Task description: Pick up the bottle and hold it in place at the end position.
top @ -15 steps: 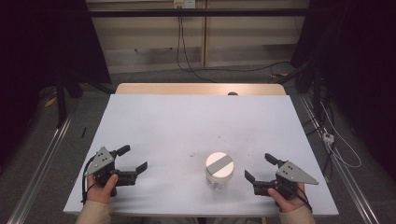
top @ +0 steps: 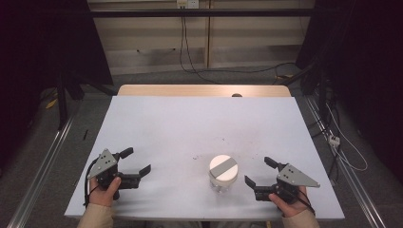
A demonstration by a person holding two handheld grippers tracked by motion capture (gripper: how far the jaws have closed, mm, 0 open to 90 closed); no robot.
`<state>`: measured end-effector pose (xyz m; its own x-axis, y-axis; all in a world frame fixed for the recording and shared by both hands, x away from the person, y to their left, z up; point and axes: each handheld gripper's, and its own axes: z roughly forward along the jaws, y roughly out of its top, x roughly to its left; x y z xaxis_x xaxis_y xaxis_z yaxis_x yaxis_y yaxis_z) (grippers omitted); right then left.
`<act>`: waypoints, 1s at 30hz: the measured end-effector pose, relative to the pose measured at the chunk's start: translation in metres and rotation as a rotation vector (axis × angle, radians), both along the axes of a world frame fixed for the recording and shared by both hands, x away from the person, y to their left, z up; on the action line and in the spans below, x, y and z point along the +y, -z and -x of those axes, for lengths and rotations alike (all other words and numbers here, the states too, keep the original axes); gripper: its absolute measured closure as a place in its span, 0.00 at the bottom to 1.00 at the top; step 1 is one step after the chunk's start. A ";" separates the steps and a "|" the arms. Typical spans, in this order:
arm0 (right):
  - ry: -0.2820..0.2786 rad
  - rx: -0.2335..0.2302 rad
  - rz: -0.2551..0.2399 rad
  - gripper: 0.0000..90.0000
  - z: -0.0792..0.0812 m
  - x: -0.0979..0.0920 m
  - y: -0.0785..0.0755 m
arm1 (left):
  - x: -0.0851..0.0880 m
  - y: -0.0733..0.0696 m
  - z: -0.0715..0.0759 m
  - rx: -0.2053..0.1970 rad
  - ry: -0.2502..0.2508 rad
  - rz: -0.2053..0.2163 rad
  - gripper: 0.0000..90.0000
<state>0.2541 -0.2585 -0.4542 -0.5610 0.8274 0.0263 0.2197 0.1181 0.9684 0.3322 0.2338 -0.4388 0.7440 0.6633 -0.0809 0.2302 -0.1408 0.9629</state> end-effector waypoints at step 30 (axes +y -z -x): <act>-0.190 0.033 0.022 0.04 -0.004 0.038 -0.001 | 0.001 0.001 -0.001 0.008 -0.002 -0.007 0.06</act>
